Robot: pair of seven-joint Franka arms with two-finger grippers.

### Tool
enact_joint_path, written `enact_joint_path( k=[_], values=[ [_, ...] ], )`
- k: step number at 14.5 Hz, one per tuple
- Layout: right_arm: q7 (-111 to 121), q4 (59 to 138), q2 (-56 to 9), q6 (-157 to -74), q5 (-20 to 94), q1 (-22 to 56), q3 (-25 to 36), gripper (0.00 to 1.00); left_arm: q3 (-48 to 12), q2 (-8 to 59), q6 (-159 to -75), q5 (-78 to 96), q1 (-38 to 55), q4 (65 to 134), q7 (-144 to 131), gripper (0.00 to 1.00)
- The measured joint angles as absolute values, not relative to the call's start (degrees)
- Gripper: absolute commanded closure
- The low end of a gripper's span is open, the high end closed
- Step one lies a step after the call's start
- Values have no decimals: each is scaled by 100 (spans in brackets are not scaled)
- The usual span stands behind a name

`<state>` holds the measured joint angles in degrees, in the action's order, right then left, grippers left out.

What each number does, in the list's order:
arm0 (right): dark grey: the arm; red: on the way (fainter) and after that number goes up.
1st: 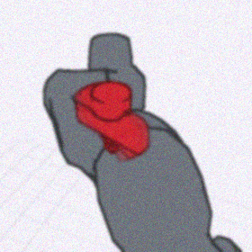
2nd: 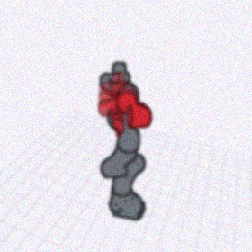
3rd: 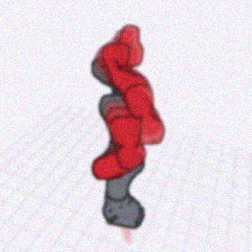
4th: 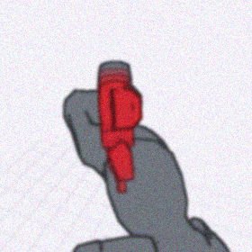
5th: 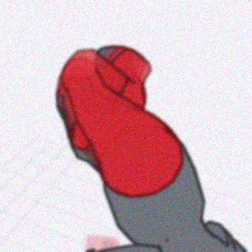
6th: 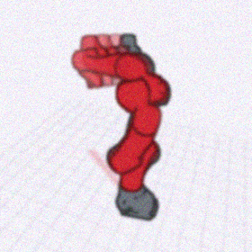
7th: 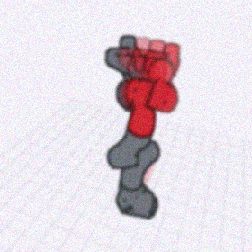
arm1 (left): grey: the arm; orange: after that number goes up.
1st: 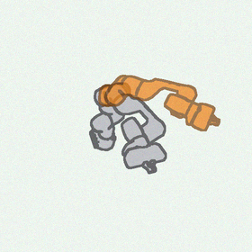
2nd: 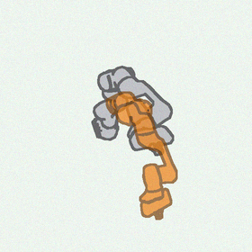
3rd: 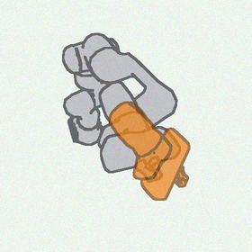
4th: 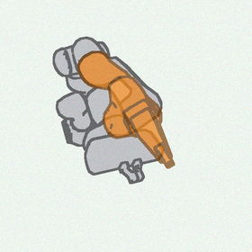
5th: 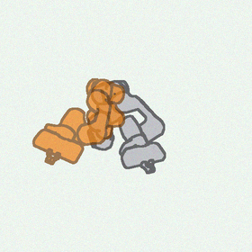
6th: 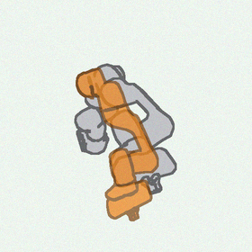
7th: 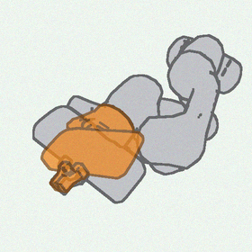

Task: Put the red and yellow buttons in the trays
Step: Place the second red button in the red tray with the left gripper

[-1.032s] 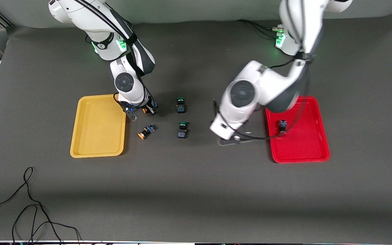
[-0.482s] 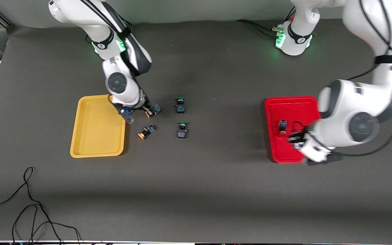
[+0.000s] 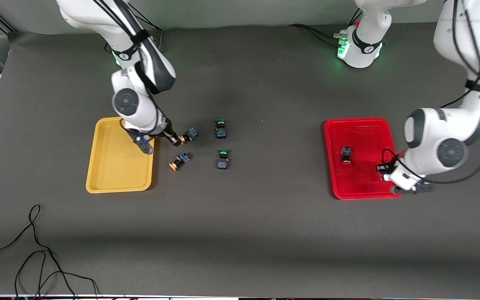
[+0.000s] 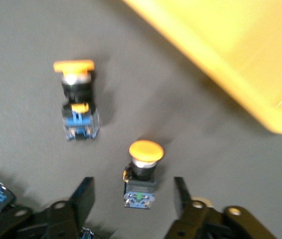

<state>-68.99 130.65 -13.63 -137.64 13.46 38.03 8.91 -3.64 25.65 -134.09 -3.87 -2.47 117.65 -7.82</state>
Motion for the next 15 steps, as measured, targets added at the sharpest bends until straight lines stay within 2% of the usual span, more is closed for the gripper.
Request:
enact_joint_path(
  k=[1,2,3,6,7,8,11,12,15],
  values=[
    [-6903,13085,-1548,-13946,1489,3948,881,0,-388,2641,-13548,-395,-244,11891,-778,73],
    [-6905,13101,-1706,-14081,1561,4054,876,0,-405,2679,-13599,-407,-240,11924,-778,31],
    [-6905,13121,-1817,-14168,1585,4127,875,0,-412,2659,-13588,-423,-238,11916,-773,3],
    [-6905,13192,-1928,-14232,1591,4181,878,2,-424,2595,-13408,-437,-237,11842,-724,1],
    [-6905,13220,-1942,-14295,1592,4180,881,12,-430,2539,-13118,-437,-237,11738,-705,1],
    [-6905,13247,-1972,-14383,1592,4179,882,28,-432,2454,-12735,-438,-237,11570,-688,1],
    [-6905,13296,-2126,-14671,1592,4180,881,86,-439,2015,-11507,-438,-237,10913,-633,1],
    [-6905,13296,-2164,-14719,1592,4180,880,98,-447,1814,-11162,-438,-237,10727,-616,1],
    [-6905,13255,-2096,-14594,1593,4180,887,100,-461,1195,-10375,-433,-237,10398,-395,1]
  ],
)
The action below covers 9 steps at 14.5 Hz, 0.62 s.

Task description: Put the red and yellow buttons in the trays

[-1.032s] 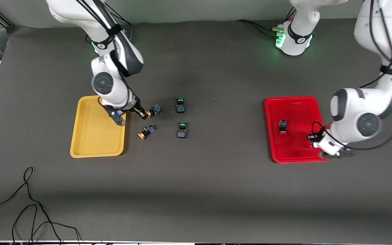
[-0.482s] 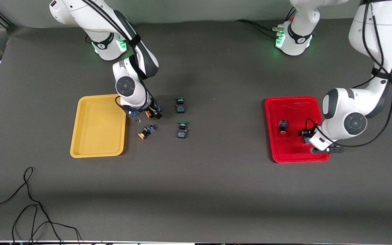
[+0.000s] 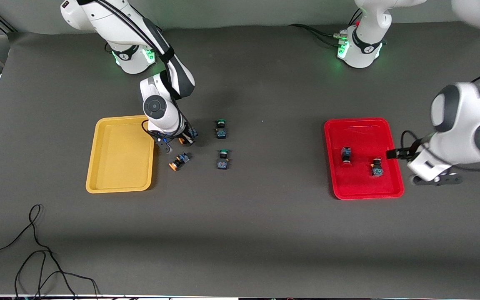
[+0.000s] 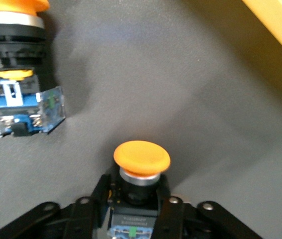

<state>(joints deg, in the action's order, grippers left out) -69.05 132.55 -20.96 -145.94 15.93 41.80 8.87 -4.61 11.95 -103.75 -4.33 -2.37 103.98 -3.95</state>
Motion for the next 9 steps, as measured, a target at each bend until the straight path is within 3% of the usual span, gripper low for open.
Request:
enact_joint_path(
  k=[3,6,9],
  values=[
    [-6776,13175,-1613,-13807,1593,4181,1213,100,-459,644,-9914,-401,-240,10312,-122,1],
    [-6060,13177,-898,-12910,1565,4168,2017,100,-471,200,-9694,-343,-238,10302,-17,1],
    [-5125,13417,-702,-12792,1284,4148,2911,100,-492,7,-9637,-281,-234,10271,17,1]
  ],
)
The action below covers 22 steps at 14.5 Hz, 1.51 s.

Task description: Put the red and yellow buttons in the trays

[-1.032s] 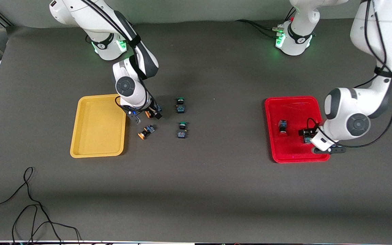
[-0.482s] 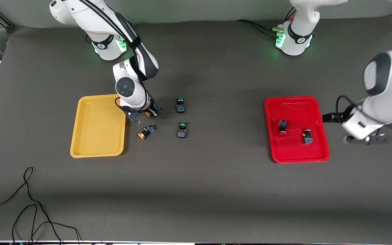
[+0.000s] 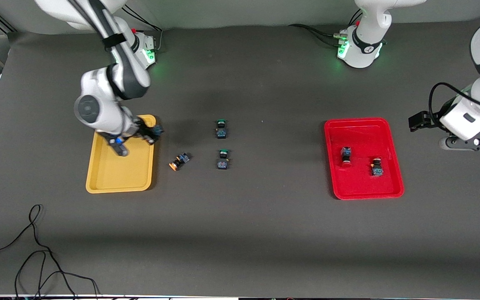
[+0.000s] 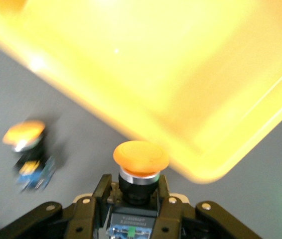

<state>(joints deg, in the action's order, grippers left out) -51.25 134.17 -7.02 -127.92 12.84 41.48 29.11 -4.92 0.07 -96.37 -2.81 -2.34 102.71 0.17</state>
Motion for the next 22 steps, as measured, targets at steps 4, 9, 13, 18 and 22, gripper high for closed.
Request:
enact_joint_path(
  k=[4,9,13,18,22],
  values=[
    [-3739,13859,-920,-13097,1235,4105,3885,71,-492,5,-9392,-83,-231,9835,25,1],
    [-3558,13889,-1241,-13407,1237,4159,3968,0,-107,295,-9250,-26,254,9342,27,1],
    [-3757,13673,-1162,-13340,1316,4254,3834,0,255,497,-9157,-25,629,9069,27,1],
    [-4948,12753,-1227,-13117,1983,5268,3677,0,342,494,-8988,-25,672,8999,28,1],
    [-5049,12000,-2230,-13137,3137,5843,3643,0,343,494,-8963,-25,710,8999,28,1]
  ],
)
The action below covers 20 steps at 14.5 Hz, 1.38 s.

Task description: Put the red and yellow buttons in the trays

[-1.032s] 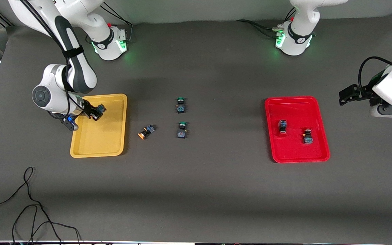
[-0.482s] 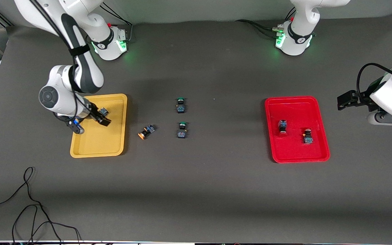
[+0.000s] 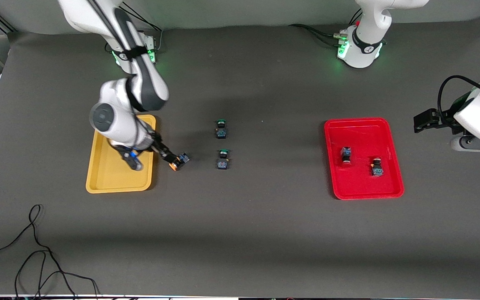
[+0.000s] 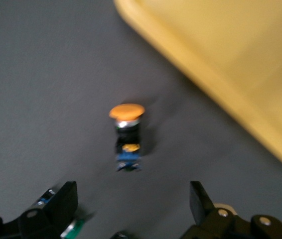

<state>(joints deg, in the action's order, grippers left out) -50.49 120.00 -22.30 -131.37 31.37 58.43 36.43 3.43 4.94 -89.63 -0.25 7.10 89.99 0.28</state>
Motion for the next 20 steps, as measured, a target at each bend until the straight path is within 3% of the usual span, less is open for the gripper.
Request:
enact_joint_path(
  k=[2,4,5,6,7,9,14,18,20],
  values=[
    [-5049,11766,-2820,-13288,3430,5954,3621,0,343,494,-8959,-25,714,8999,28,1],
    [-5049,11702,-3222,-13432,3498,5957,3564,8,346,494,-8956,-25,714,8999,28,1],
    [-5049,11699,-3345,-13527,3501,5957,3559,31,348,493,-8956,-25,714,8998,28,1],
    [-5049,11700,-3430,-13613,3502,5953,3559,68,352,493,-8956,-25,714,8998,28,1],
    [-5049,11699,-3473,-13660,3502,5948,3559,84,357,493,-8956,-24,714,8997,28,1],
    [-5048,11693,-3476,-13684,3557,5940,3562,100,372,491,-8956,11,703,8996,28,1],
    [-4974,11650,-3370,-13434,3613,5923,3667,100,369,484,-8955,60,686,8995,28,1],
    [-3768,11619,-2944,-12176,3615,5906,4788,100,367,481,-8950,67,686,8994,28,1],
    [-3149,11716,-2790,-11946,3615,5836,5210,100,367,467,-8948,67,687,8993,28,1]
  ],
)
